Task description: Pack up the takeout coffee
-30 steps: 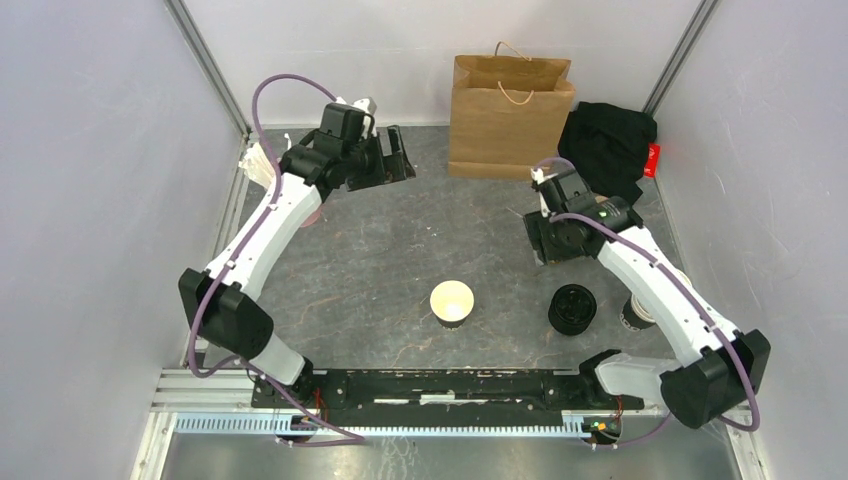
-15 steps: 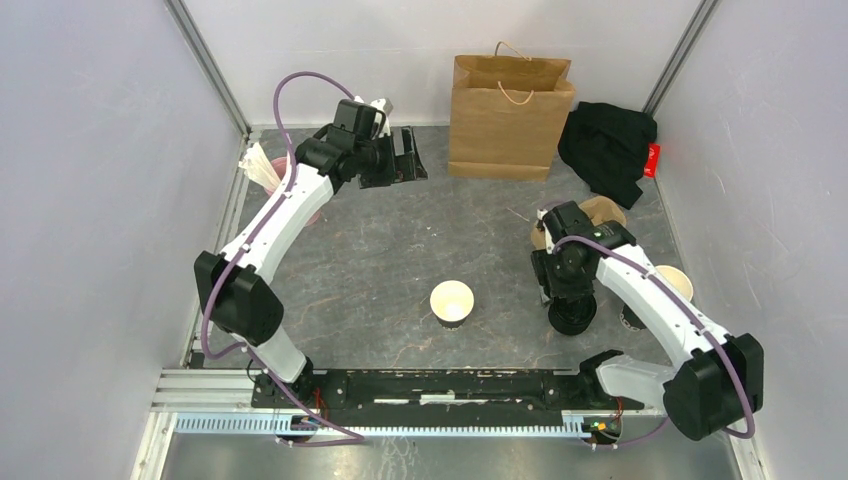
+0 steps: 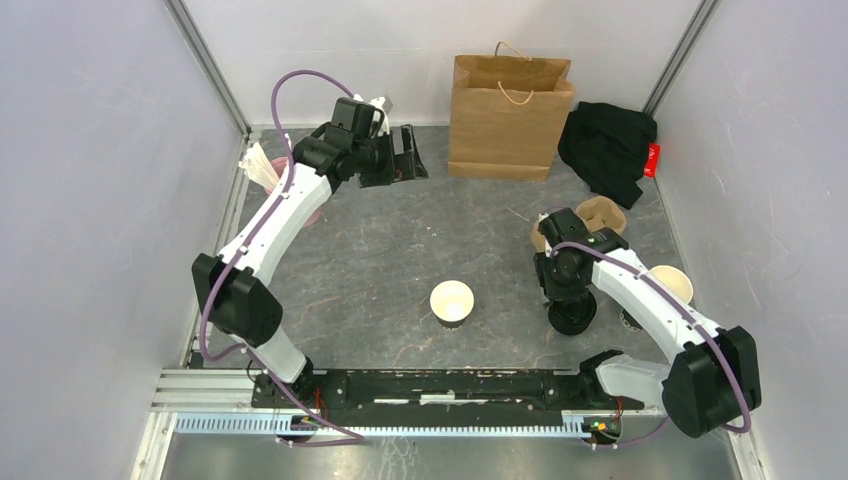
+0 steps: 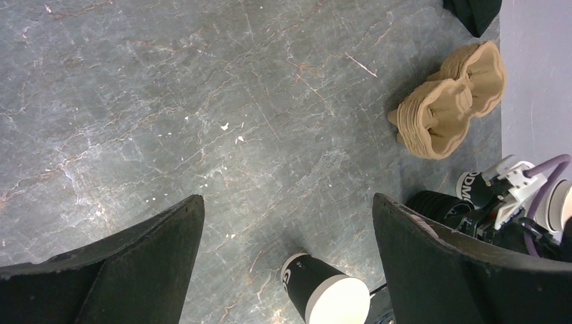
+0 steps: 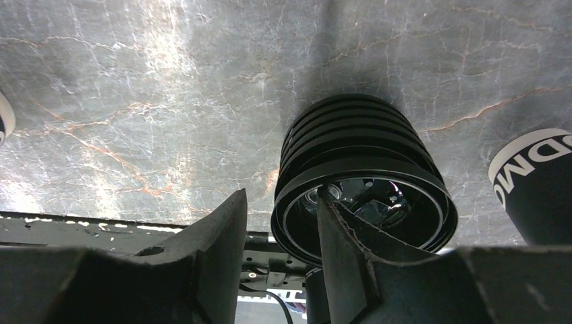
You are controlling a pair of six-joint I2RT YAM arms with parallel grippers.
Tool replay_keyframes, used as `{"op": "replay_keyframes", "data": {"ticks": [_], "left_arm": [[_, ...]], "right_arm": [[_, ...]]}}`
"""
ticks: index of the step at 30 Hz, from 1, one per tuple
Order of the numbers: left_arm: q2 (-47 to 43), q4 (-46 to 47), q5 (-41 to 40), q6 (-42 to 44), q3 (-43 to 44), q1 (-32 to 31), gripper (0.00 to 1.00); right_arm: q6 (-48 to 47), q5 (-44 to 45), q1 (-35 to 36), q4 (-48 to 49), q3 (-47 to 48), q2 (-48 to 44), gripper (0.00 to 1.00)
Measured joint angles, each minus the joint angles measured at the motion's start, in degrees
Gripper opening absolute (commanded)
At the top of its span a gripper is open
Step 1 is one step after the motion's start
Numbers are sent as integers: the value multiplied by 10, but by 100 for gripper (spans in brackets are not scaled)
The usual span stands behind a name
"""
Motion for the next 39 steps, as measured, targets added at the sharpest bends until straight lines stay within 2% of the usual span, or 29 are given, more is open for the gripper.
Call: {"op": "replay_keyframes", "data": {"ticks": [8,17,24,32,36,39], "left_arm": [[-31,-14,-1,0,-3,0,100],[-50,-18,-16,0,-12,0,100],[-83,-23,-10,-1,-38,0,100],[-139,-73,41,-16,-47,0,100],[-163,-68,97,-55,-56,0,100],[-201,-5,156,-125,-102,-3,100]], "right_arm": [[11,0,0,12,-25,-16,36],[13,0,0,14,-28,-40,13],[13,0,0,14,-31,-82,11],[10,-3,0,-23,-7,-149,6],[-1,-69,0,-10,73,-165,7],[23,-160,0,80,120,-188,7]]}}
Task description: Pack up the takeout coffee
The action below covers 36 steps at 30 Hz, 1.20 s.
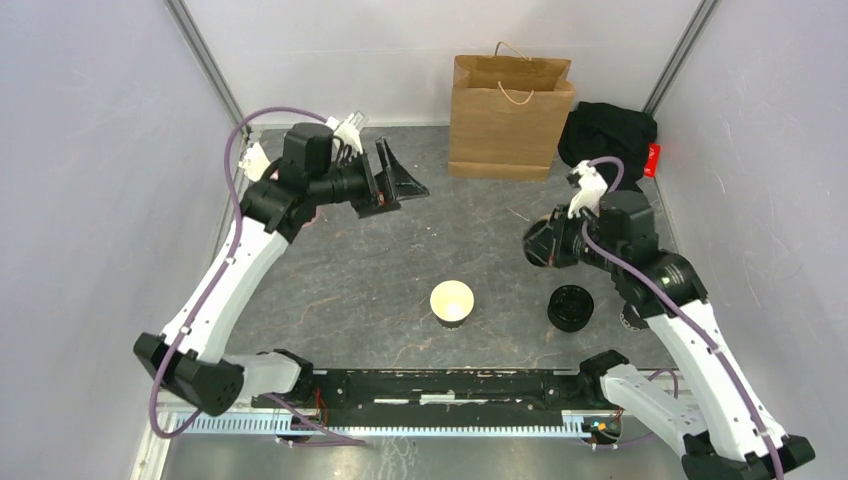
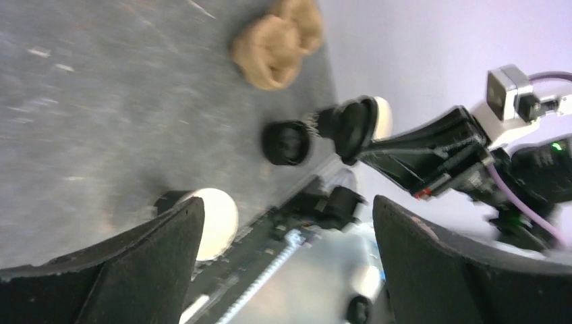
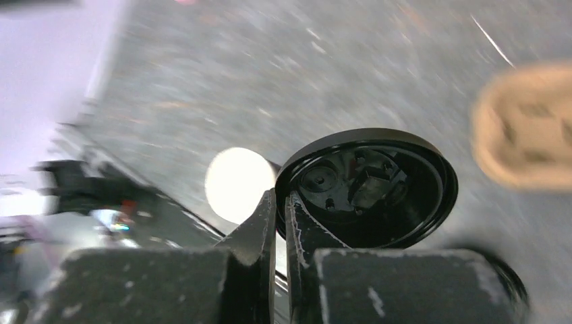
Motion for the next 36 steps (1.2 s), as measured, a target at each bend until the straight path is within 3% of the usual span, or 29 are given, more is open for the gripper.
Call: {"op": "replay_keyframes", "data": {"ticks": [4,8,16,23,36], "left_arm": [[-62,149,57,-123,-97,-30,100],[-85,260,69,-213,-119,-69,100],[-125,361,54,-286,-117,-93,100],[-108,374,58,-299,-109,-116,100],[-109,370,38,-299,-122,-177,100]], "right_arm": [[133,-132,0,254,-39,-41,7],[297,-199,0,503,-107,-48,7],[500,-264,14,780,-113,7,7],[557,-286,60,857,-113,22,7],[570,-288,93,885,-116,30,7]]}}
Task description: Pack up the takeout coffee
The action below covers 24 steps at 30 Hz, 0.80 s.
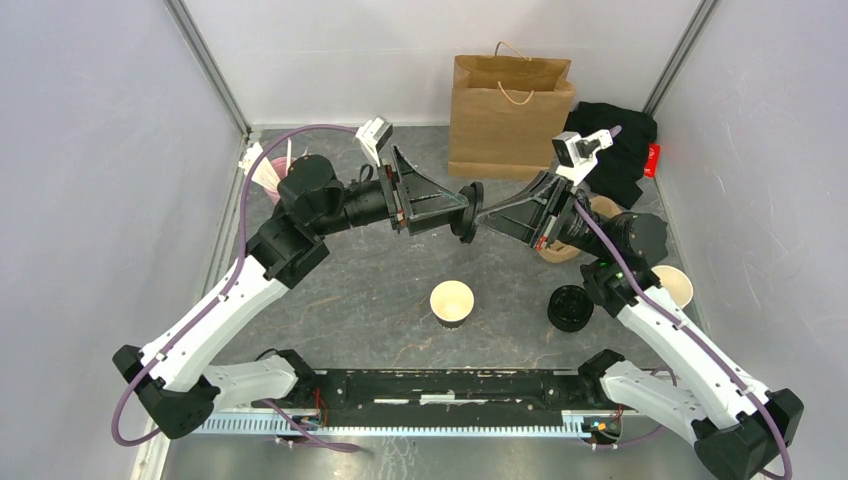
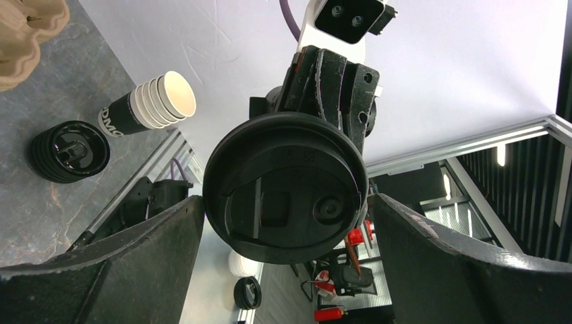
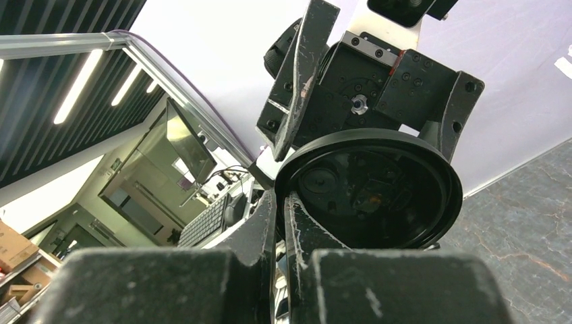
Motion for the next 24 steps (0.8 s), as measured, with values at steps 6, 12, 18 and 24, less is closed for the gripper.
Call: {"op": "replay_keyframes", "data": {"ticks": [6,12,18,24], "left_arm": [[0,-2,-2,0,0,0,99],[1,-26,-10,2,2,0,89],[14,-52,-14,11,16,0,77],[18,-72,-21,23,26,0,70]], "right_arm": [[-15,0,0,-10,-5,0,6],[-21,0,0,-15,-12,0,6],[-27,-1,0,-19,-12,2,7],[-38,-3,0,-32,-12,2,44]]}}
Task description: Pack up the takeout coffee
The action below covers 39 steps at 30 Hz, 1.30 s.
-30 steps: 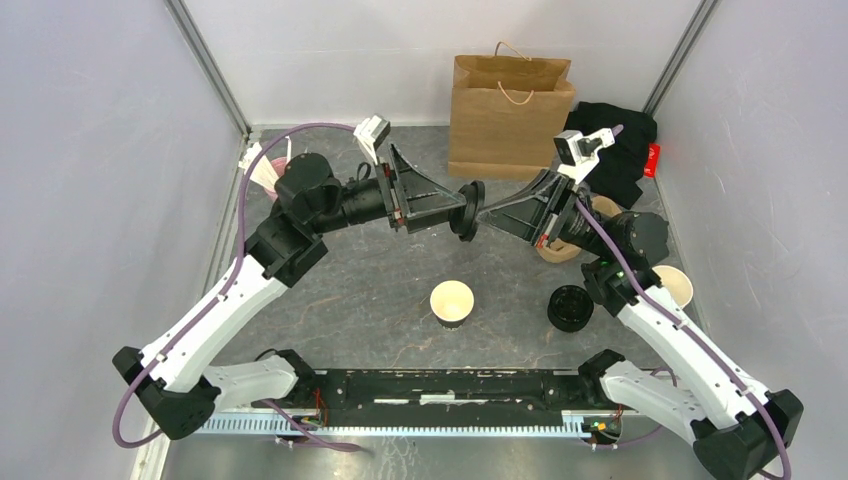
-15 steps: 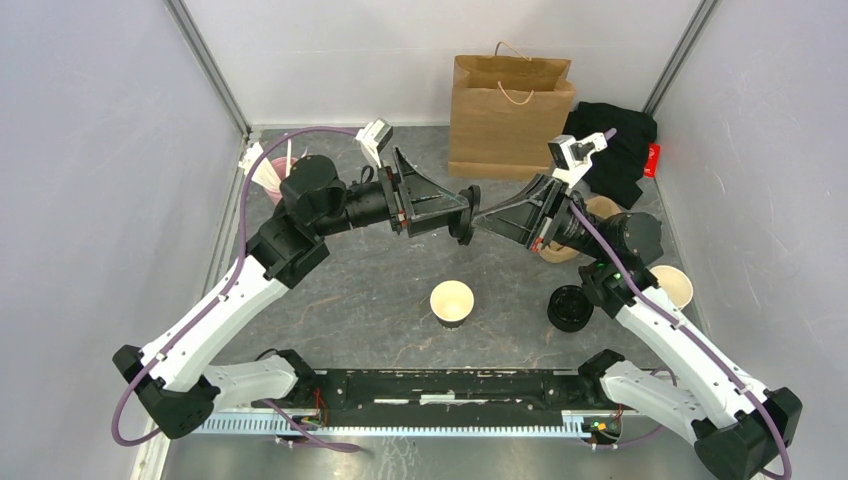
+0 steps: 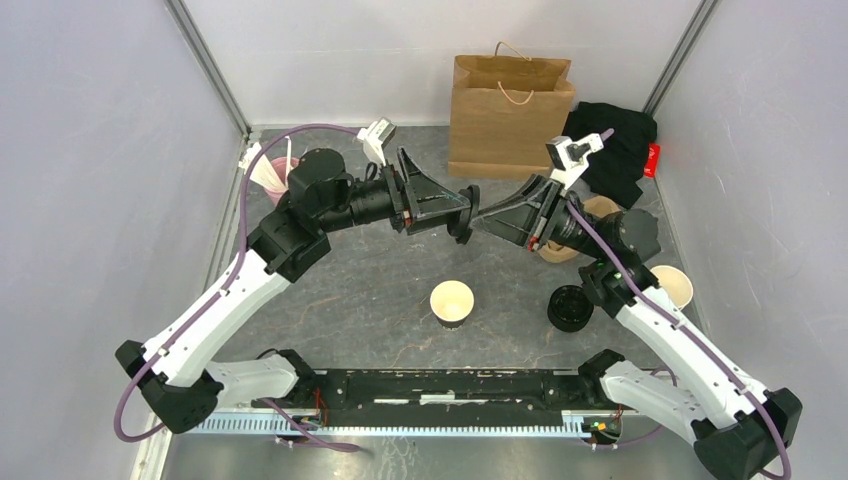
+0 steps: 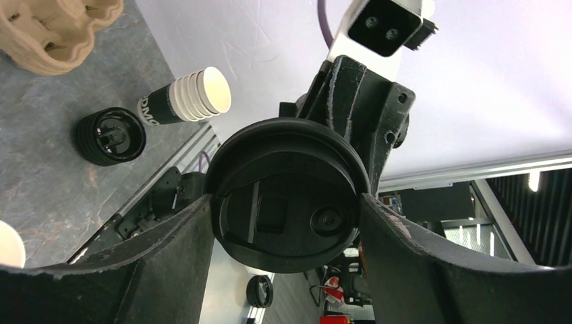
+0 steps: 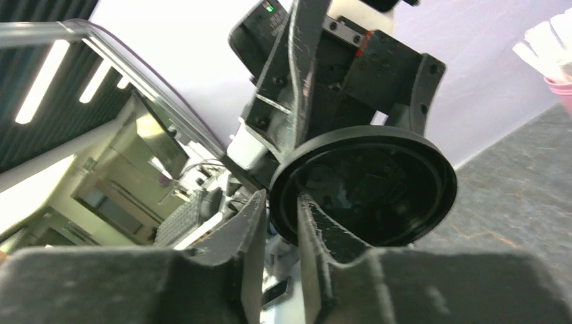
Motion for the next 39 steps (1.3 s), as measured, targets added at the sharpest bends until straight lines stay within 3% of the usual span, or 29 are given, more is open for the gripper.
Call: {"op": "replay_keyframes", "data": {"ticks": [2,4,5,9,13,16,18,20,25,31,39], "left_arm": [[2,-27,-12,15,12,0,70],[7,-73,-35,38,35,-1,69],[10,-109,-55,56,53,-2,69],[13,-216,-130,111,89,-3,65],[12,-311,-201,152,81,-17,61],[23,-368,-272,169,69,-64,58],[46,-390,-318,174,68,-107,57],[86,-407,-362,175,72,-153,56],[226,-452,-464,175,97,-246,57],[303,-482,-516,184,104,-266,58],[329,-483,-542,196,142,-265,61]], "right_arm": [[-25,-1,0,-35,3,-3,68],[-98,10,0,-153,31,-6,80],[-160,34,2,-259,67,-5,82],[-335,163,2,-534,170,-15,83],[-464,283,2,-726,205,-53,83],[-514,334,2,-811,205,-81,84],[-534,357,2,-846,205,-96,88],[-547,378,2,-870,205,-111,97],[-579,412,2,-906,236,-123,98],[-622,450,2,-908,277,-126,98],[-682,489,2,-908,304,-120,98]]}}
